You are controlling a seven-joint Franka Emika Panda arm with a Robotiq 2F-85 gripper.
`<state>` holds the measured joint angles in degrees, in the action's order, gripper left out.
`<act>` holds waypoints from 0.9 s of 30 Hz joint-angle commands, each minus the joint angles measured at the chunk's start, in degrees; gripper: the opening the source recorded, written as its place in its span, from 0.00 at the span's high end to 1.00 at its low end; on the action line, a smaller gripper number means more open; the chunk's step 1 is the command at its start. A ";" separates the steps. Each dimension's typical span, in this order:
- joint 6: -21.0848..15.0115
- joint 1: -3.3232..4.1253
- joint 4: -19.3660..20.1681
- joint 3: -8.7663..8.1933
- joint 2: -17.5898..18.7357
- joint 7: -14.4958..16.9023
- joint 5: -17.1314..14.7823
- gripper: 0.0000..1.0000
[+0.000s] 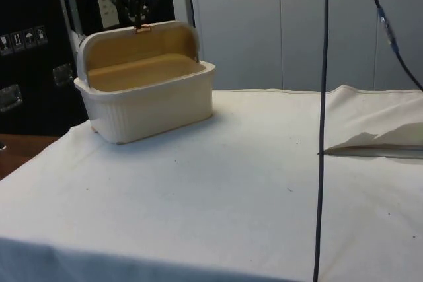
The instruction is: Open the lid, then close it.
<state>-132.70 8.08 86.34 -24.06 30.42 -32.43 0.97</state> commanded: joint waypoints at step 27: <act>7.45 0.69 -0.29 1.60 -1.15 0.23 -0.97 1.00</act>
<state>-125.36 8.77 85.49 -23.09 29.11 -32.26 0.92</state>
